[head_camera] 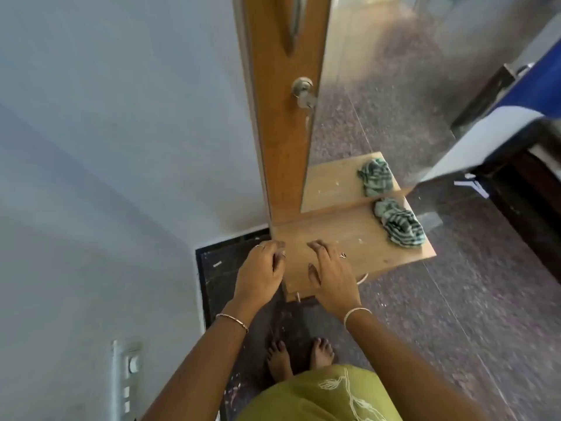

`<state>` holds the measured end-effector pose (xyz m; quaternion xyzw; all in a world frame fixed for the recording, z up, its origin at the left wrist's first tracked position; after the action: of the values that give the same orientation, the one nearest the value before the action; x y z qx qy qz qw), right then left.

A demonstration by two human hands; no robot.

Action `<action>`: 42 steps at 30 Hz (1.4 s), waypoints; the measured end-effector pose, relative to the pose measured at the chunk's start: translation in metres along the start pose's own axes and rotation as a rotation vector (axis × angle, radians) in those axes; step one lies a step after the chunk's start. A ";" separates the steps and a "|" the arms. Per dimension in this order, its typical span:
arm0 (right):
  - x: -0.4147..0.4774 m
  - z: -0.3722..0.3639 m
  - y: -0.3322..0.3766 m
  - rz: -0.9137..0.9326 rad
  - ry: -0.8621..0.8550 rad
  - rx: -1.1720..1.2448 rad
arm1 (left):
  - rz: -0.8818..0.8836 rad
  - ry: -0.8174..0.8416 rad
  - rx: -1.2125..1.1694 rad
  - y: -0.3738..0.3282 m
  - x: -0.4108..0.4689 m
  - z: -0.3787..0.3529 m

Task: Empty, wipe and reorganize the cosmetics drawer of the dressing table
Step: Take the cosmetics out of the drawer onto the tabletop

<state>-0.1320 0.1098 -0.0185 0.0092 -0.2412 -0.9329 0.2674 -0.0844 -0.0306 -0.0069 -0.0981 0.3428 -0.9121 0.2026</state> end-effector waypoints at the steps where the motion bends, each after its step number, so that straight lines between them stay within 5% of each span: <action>1: -0.004 0.001 -0.015 -0.031 -0.021 -0.007 | -0.004 0.046 0.003 -0.003 0.000 -0.014; 7: -0.054 0.008 -0.122 -0.345 -0.159 -0.085 | -0.096 0.261 0.081 -0.019 -0.003 -0.088; 11: -0.075 -0.013 -0.159 -0.373 -0.034 -0.154 | -0.152 0.284 0.138 -0.022 -0.005 -0.115; 18: -0.071 -0.079 -0.167 -0.223 0.329 -0.188 | -0.219 0.367 0.239 -0.015 -0.010 -0.138; 29: -0.060 -0.106 -0.170 -0.188 0.419 -0.208 | -0.258 0.370 0.256 -0.012 -0.014 -0.140; 42: -0.111 -0.095 -0.174 -0.474 0.434 -0.161 | -0.484 0.496 0.247 -0.021 -0.058 -0.139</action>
<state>-0.1087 0.2518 -0.1940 0.2424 -0.0952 -0.9615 0.0879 -0.0827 0.0905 -0.0988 0.0728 0.2356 -0.9642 -0.0978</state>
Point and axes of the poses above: each hand's wrist, its own x-axis towards the middle knuckle, its own z-axis out of the back of the hand, y = z × x, the point moved 9 cm from there along x, towards the middle knuckle, and after that the axes turned 9 degrees about -y, right-handed, at the moved point
